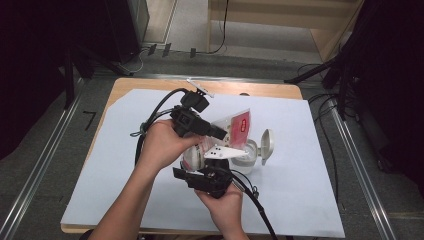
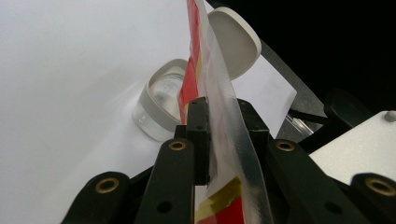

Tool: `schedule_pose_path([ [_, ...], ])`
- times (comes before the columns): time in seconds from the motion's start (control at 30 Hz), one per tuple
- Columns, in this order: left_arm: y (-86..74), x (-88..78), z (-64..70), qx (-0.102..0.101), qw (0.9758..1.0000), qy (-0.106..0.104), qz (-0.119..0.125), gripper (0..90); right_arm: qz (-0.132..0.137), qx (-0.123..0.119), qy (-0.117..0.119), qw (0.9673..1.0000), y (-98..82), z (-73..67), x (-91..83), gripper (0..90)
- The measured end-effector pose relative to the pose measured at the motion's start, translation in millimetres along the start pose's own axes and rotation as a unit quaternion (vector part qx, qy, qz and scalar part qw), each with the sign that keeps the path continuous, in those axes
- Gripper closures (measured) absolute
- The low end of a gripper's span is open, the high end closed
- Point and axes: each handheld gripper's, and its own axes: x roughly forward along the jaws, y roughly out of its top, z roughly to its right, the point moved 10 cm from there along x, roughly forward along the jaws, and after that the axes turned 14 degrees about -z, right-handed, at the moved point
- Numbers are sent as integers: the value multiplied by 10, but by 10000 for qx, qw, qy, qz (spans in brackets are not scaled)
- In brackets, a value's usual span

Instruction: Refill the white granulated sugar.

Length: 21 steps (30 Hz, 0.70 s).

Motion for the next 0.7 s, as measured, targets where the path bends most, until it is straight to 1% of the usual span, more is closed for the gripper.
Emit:
schedule_pose_path([
  [0.07, -7, 0, 3, -26, 10000, -6, -6, 792, -5, -6, 8, 10000, -1, -3, 3, 631],
  [0.2, -14, 5, -11, -13, 10000, 9, -20, 794, -22, 0, 15, 10000, -7, -4, 11, 631],
  [0.37, -16, 15, -7, -36, 10000, 1, 2, 801, -42, -20, -66, 10000, -18, 6, 18, 630],
  [0.7, -26, 11, -14, -21, 10000, 49, -4, 801, -35, -16, -54, 10000, -17, -4, 35, 629],
])
